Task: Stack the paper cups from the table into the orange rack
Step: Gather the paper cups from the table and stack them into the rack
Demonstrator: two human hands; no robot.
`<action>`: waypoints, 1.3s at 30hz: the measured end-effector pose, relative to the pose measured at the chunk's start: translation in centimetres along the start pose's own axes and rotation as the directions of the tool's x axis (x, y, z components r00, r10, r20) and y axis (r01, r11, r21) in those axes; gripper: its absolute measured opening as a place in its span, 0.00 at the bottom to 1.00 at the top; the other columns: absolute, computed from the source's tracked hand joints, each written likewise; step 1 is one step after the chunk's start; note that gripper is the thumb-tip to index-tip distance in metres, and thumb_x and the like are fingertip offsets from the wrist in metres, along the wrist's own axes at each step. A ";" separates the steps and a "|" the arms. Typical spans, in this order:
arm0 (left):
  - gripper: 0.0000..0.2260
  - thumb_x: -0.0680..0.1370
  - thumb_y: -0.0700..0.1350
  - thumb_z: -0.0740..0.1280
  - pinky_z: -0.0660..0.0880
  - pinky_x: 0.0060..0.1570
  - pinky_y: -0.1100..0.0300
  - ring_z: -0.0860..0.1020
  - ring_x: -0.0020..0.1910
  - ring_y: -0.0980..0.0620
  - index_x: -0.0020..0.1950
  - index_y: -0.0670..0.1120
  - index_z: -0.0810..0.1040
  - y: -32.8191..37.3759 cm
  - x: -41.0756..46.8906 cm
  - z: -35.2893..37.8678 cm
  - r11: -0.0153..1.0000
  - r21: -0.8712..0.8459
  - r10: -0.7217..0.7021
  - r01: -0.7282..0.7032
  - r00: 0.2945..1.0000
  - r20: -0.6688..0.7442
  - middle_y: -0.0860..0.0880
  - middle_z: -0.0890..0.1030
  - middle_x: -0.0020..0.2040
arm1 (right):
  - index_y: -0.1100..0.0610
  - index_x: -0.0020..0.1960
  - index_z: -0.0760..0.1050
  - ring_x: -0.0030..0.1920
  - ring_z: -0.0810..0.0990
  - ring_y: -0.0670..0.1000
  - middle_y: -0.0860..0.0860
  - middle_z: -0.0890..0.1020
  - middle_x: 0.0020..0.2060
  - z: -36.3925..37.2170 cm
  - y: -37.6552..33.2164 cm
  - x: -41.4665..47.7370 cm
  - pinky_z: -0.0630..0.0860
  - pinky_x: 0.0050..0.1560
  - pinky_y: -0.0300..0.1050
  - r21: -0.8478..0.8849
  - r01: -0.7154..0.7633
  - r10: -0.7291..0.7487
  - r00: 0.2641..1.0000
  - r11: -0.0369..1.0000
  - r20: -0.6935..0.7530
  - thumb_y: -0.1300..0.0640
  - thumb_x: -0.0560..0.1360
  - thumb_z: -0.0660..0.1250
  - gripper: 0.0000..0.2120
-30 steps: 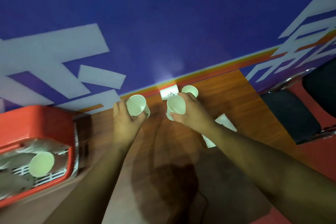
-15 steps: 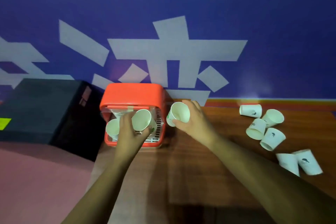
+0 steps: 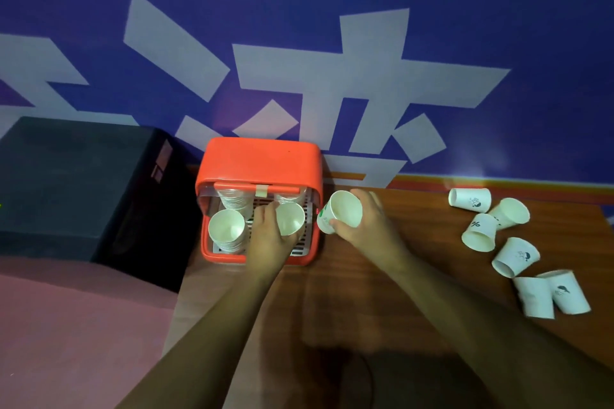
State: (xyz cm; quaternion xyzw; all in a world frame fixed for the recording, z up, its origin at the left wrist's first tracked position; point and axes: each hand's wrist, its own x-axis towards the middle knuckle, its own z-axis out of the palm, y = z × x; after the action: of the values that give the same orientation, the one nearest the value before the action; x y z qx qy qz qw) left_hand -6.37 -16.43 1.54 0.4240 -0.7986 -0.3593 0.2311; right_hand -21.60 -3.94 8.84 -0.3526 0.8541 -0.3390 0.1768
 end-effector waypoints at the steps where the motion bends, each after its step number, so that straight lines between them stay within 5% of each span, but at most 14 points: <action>1: 0.30 0.69 0.47 0.80 0.70 0.57 0.54 0.75 0.60 0.39 0.66 0.39 0.73 -0.5 0.1 0.3 1.000 0.025 -0.004 0.003 1.000 0.024 0.40 0.73 0.61 | 0.52 0.68 0.69 0.59 0.74 0.50 0.48 0.72 0.62 0.2 0.0 0.1 0.74 0.55 0.45 -0.004 -0.003 0.003 1.000 1.000 -0.001 0.47 0.67 0.77 0.33; 5: 0.32 0.69 0.47 0.80 0.68 0.58 0.57 0.76 0.60 0.39 0.69 0.39 0.72 -2.8 0.4 0.9 0.998 0.054 -0.029 0.022 0.990 0.140 0.40 0.74 0.61 | 0.53 0.68 0.69 0.61 0.74 0.52 0.50 0.72 0.63 1.5 0.0 0.7 0.72 0.57 0.44 0.006 -0.003 0.003 1.000 1.000 0.018 0.49 0.67 0.77 0.34; 9: 0.37 0.70 0.45 0.79 0.67 0.65 0.61 0.71 0.67 0.53 0.76 0.46 0.67 -4.9 0.8 1.0 0.990 -0.116 -0.032 0.076 0.939 0.343 0.49 0.72 0.69 | 0.53 0.71 0.66 0.62 0.73 0.51 0.50 0.72 0.66 2.9 -0.3 1.1 0.73 0.59 0.44 0.041 -0.013 0.010 0.997 0.999 0.077 0.49 0.66 0.78 0.38; 13: 0.28 0.73 0.43 0.77 0.71 0.54 0.71 0.77 0.58 0.65 0.69 0.55 0.70 -5.8 1.0 0.5 0.949 -0.246 -0.092 0.198 0.919 0.382 0.58 0.78 0.62 | 0.51 0.66 0.69 0.57 0.76 0.49 0.48 0.75 0.61 4.1 -0.3 1.2 0.76 0.54 0.46 0.064 0.013 -0.022 0.989 0.998 0.148 0.51 0.64 0.80 0.34; 18: 0.28 0.73 0.40 0.76 0.72 0.54 0.75 0.76 0.59 0.66 0.70 0.49 0.69 -7.0 0.9 0.7 0.930 -0.278 -0.122 0.242 0.913 0.388 0.54 0.79 0.62 | 0.51 0.64 0.68 0.56 0.74 0.46 0.47 0.74 0.59 5.7 -0.2 0.8 0.76 0.51 0.43 0.042 0.032 -0.038 0.989 0.999 0.146 0.52 0.64 0.80 0.34; 23: 0.28 0.76 0.36 0.73 0.74 0.64 0.60 0.76 0.64 0.58 0.69 0.55 0.67 -7.5 0.3 1.1 0.909 -0.351 -0.086 0.223 0.927 0.366 0.56 0.77 0.65 | 0.50 0.68 0.63 0.60 0.70 0.43 0.47 0.70 0.64 6.8 -0.2 0.0 0.75 0.52 0.38 -0.016 0.040 -0.037 0.990 0.999 0.136 0.50 0.66 0.80 0.37; 28: 0.26 0.81 0.37 0.65 0.67 0.69 0.61 0.69 0.71 0.58 0.75 0.56 0.64 -7.6 -0.3 0.9 0.919 -0.356 -0.030 0.170 0.931 0.365 0.68 0.70 0.69 | 0.52 0.69 0.65 0.61 0.72 0.47 0.48 0.69 0.63 7.5 -0.6 -0.2 0.75 0.55 0.42 -0.085 0.150 -0.139 0.982 0.985 0.128 0.49 0.68 0.78 0.36; 34: 0.21 0.83 0.42 0.62 0.66 0.74 0.47 0.70 0.73 0.53 0.76 0.49 0.68 -7.8 0.0 1.0 0.904 -0.329 -0.137 0.271 0.915 0.379 0.51 0.73 0.72 | 0.52 0.70 0.67 0.63 0.73 0.51 0.47 0.70 0.63 8.4 0.0 0.0 0.74 0.59 0.49 -0.199 0.204 -0.160 0.963 0.959 0.217 0.48 0.67 0.77 0.35; 39: 0.17 0.82 0.42 0.62 0.71 0.69 0.48 0.77 0.64 0.52 0.72 0.50 0.71 -7.4 0.3 1.2 0.873 -0.353 -0.198 0.337 0.906 0.374 0.51 0.80 0.61 | 0.55 0.72 0.67 0.67 0.72 0.53 0.49 0.73 0.68 10.2 0.4 0.6 0.71 0.64 0.49 -0.197 0.141 -0.091 0.966 0.970 0.243 0.54 0.66 0.78 0.38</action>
State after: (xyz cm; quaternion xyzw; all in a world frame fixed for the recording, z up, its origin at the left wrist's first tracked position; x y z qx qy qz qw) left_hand -3.53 -19.04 -4.85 0.4083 -0.6649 -0.6124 0.1267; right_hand -16.76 -8.79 1.29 -0.4562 0.8367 -0.2121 0.2163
